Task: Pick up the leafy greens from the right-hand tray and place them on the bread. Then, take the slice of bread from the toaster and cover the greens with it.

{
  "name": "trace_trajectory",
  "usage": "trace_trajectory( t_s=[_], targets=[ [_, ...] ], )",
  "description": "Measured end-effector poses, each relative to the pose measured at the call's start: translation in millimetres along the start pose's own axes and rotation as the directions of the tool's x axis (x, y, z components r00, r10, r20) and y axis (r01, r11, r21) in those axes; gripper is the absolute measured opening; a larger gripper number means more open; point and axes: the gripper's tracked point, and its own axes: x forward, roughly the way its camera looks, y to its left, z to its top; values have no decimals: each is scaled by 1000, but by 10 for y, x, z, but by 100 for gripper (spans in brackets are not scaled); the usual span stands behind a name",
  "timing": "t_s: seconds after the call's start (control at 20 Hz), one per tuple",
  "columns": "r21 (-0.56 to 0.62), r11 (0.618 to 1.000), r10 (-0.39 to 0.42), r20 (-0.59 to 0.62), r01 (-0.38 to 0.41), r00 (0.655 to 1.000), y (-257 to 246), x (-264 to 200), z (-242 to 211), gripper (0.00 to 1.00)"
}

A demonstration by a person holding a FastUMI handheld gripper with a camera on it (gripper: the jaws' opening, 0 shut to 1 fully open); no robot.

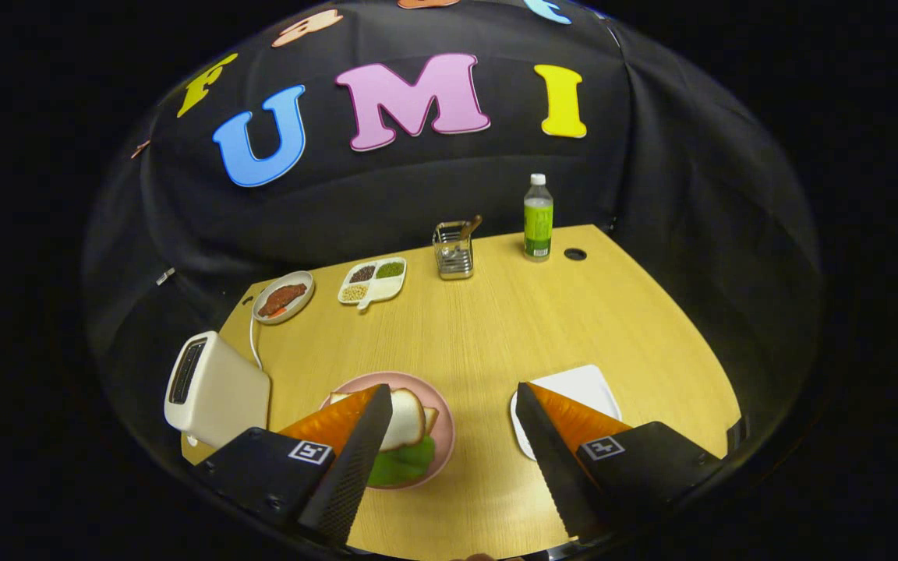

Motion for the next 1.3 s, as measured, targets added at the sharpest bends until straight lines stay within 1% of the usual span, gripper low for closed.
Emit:
trace_trajectory(
  t_s=[0.15, 0.25, 0.4, 0.5, 0.65, 0.85, 1.1, 1.3],
  targets=[
    [-20, 1000, 22, 119, -20, 993, -3, -272, 358, 99],
    [-45, 999, 39, 199, -31, 979, -42, -491, 614, 99],
    [-101, 993, 88, 307, -60, 948, -93, -865, 986, 99],
    [-132, 989, 105, 345, -62, 933, -180, -1019, 1132, 99],
    [-120, 988, 142, 419, -100, 897, -236, -1277, 1351, 99],
    [-124, 990, 120, 445, -71, 887, -462, -1315, 1355, 99],
    [-97, 994, 94, 422, -58, 902, -564, -1198, 1330, 99],
    [-98, 994, 78, 423, -40, 903, -610, -1136, 1440, 99]
  ],
)
